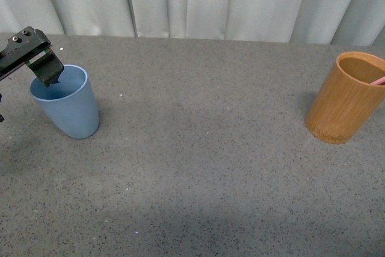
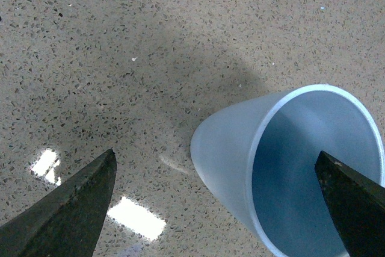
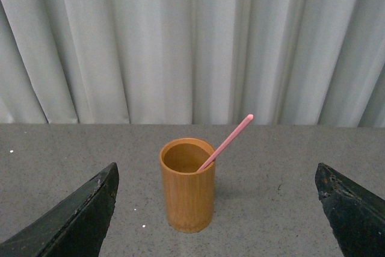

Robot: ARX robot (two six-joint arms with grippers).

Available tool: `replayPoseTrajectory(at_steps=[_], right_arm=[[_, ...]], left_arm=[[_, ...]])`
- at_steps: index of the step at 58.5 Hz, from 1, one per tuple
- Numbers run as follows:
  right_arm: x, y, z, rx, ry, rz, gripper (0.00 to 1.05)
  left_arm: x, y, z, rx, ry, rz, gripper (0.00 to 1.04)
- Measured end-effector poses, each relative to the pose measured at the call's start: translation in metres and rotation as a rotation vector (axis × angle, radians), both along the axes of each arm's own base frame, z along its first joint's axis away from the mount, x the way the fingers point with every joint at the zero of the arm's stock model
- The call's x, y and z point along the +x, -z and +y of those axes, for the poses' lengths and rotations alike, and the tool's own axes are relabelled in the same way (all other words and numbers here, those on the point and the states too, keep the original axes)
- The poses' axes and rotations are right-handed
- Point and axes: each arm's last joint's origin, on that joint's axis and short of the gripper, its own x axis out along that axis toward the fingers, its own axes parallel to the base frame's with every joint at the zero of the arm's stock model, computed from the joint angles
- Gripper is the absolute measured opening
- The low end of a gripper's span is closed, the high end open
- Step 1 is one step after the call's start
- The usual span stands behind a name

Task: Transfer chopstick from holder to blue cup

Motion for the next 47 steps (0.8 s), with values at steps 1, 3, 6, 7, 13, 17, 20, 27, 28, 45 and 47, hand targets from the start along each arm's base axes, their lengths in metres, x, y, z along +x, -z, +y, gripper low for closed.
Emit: replayPoseTrajectory(at_steps=[1, 3, 6, 7, 13, 17, 20, 27, 28, 45, 47], right_arm=[[0.0, 0.0, 0.0, 0.0, 0.0, 0.0, 0.95], [0.0, 0.0, 0.0, 0.0, 0.0, 0.0, 0.95], [0.0, 0.0, 0.0, 0.0, 0.0, 0.0, 0.95], [0.0, 0.0, 0.0, 0.0, 0.0, 0.0, 0.95], [0.0, 0.0, 0.0, 0.0, 0.0, 0.0, 0.95], [0.0, 0.0, 0.0, 0.0, 0.0, 0.0, 0.95], [0.0, 0.0, 0.0, 0.0, 0.0, 0.0, 0.95], [0.0, 0.0, 0.0, 0.0, 0.0, 0.0, 0.95], [0.0, 0.0, 0.0, 0.0, 0.0, 0.0, 0.95], [0.0, 0.0, 0.0, 0.0, 0.0, 0.0, 0.95], [0.0, 0.0, 0.0, 0.0, 0.0, 0.0, 0.95]], left_arm=[[-0.0002, 0.0002, -0.0001, 0.002, 0.0, 0.002, 0.98], [-0.0005, 0.0005, 0.0, 0.004, -0.002, 0.004, 0.98], [-0.001, 0.0009, 0.0002, 0.008, -0.003, 0.01, 0.98], [-0.0012, 0.0011, 0.0002, 0.011, -0.003, 0.013, 0.98], [-0.0026, 0.0023, 0.0006, 0.025, -0.002, 0.033, 0.98], [-0.0033, 0.0029, 0.0008, 0.031, -0.004, 0.042, 0.98], [-0.0033, 0.0033, 0.0009, 0.032, -0.004, 0.044, 0.98], [-0.0034, 0.0035, 0.0008, 0.032, -0.003, 0.045, 0.98], [-0.0034, 0.0035, 0.0008, 0.032, -0.002, 0.045, 0.98], [-0.0024, 0.0038, -0.001, 0.027, 0.014, 0.035, 0.58], [-0.002, 0.0036, -0.0021, 0.023, 0.021, 0.029, 0.49]])
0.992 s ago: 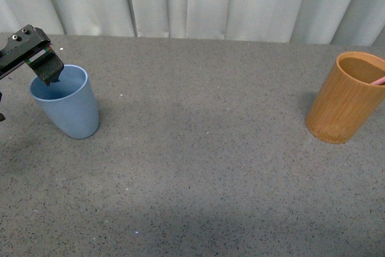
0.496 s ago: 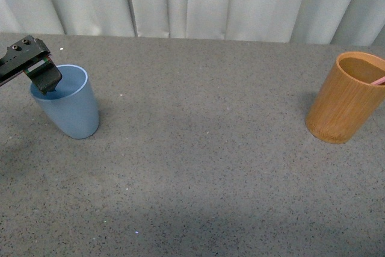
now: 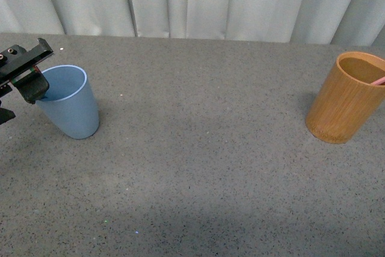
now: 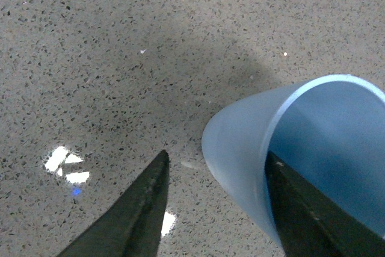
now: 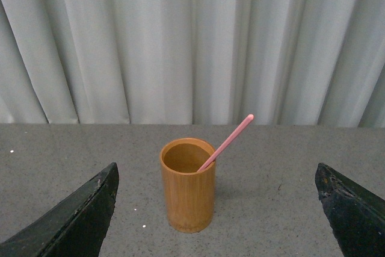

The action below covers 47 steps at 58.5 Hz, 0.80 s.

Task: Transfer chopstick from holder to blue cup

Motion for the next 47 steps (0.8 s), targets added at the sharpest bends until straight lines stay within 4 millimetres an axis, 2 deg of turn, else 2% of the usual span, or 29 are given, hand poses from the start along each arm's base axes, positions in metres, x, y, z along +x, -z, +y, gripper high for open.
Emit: replayPoseTrajectory(at_steps=[18, 36, 47], right_arm=[[0.0, 0.0, 0.0, 0.0, 0.0, 0.0, 0.95], [0.0, 0.0, 0.0, 0.0, 0.0, 0.0, 0.95], [0.0, 0.0, 0.0, 0.0, 0.0, 0.0, 0.95]], left_arm=[[0.001, -0.001, -0.003, -0.019, 0.038, -0.007, 0.03], [0.0, -0.014, -0.006, -0.044, 0.09, -0.047, 0.04], [0.002, -0.026, -0.018, -0.038, 0.17, -0.089, 0.04]])
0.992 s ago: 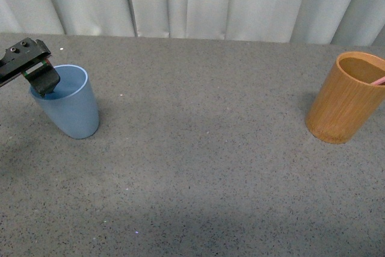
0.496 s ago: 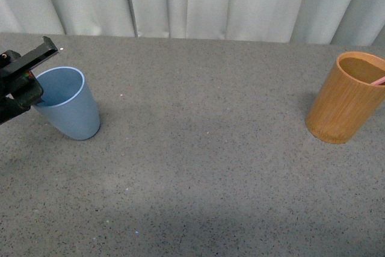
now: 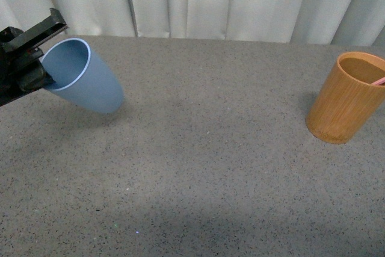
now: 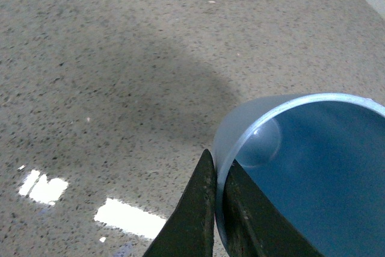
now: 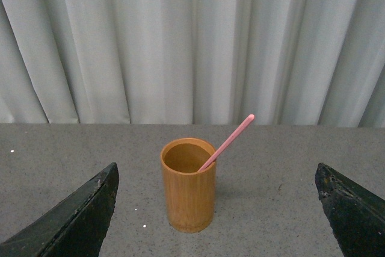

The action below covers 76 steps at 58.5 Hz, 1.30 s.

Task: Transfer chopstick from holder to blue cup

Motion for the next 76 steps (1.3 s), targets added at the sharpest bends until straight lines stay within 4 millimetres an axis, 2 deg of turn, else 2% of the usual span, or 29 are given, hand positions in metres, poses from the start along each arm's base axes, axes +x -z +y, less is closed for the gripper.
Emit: replayPoseTrajectory(at_steps=[5, 14, 22, 36, 55, 76], right_arm=[[0.0, 0.0, 0.0, 0.0, 0.0, 0.0, 0.95], [0.0, 0.0, 0.0, 0.0, 0.0, 0.0, 0.95], [0.0, 0.0, 0.0, 0.0, 0.0, 0.0, 0.95], [0.0, 0.0, 0.0, 0.0, 0.0, 0.0, 0.95], [0.0, 0.0, 0.0, 0.0, 0.0, 0.0, 0.95], [0.0, 0.0, 0.0, 0.0, 0.0, 0.0, 0.95]], left_arm=[[0.001, -0.004, -0.008, 0.011, 0.039, -0.016, 0.04], [-0.002, -0.011, -0.038, 0.031, 0.175, -0.037, 0.04], [-0.005, -0.012, -0.057, 0.048, 0.247, -0.04, 0.04], [-0.012, -0.006, -0.078, 0.073, 0.305, -0.023, 0.04], [-0.018, 0.006, -0.096, 0.11, 0.346, -0.005, 0.04], [-0.021, 0.02, -0.096, 0.161, 0.33, 0.018, 0.04]])
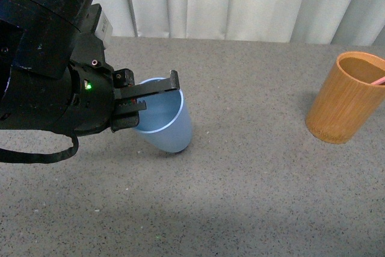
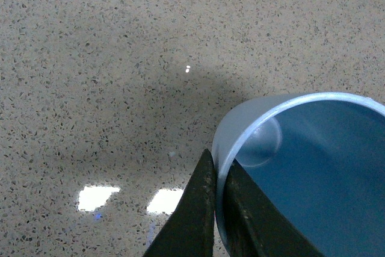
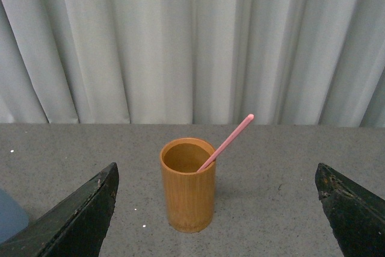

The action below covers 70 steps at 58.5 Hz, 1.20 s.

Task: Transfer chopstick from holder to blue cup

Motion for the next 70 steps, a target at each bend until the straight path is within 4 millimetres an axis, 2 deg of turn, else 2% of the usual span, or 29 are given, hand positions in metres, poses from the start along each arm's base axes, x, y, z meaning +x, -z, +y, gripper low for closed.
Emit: replayPoseTrajectory(at_steps=[16, 18, 28, 34, 51, 70], right_arm=[[0.0, 0.0, 0.0, 0.0, 0.0, 0.0, 0.95], [0.0, 0.0, 0.0, 0.0, 0.0, 0.0, 0.95], [0.0, 0.0, 0.0, 0.0, 0.0, 0.0, 0.95], [0.0, 0.0, 0.0, 0.0, 0.0, 0.0, 0.95], [0.0, 0.0, 0.0, 0.0, 0.0, 0.0, 0.95], [0.0, 0.0, 0.0, 0.0, 0.0, 0.0, 0.95]], left_arm=[[0.0, 0.004, -0.001, 0.006, 0.004, 0.008, 0.04], [0.0, 0.004, -0.001, 0.006, 0.005, 0.009, 0.07], [0.0, 0.004, -0.002, 0.001, 0.015, 0.011, 0.35], [-0.001, 0.004, -0.002, -0.002, 0.018, 0.012, 0.56], [0.0, 0.0, -0.002, -0.022, 0.01, 0.009, 0.99], [0.007, -0.033, 0.014, -0.132, -0.048, -0.061, 0.98]])
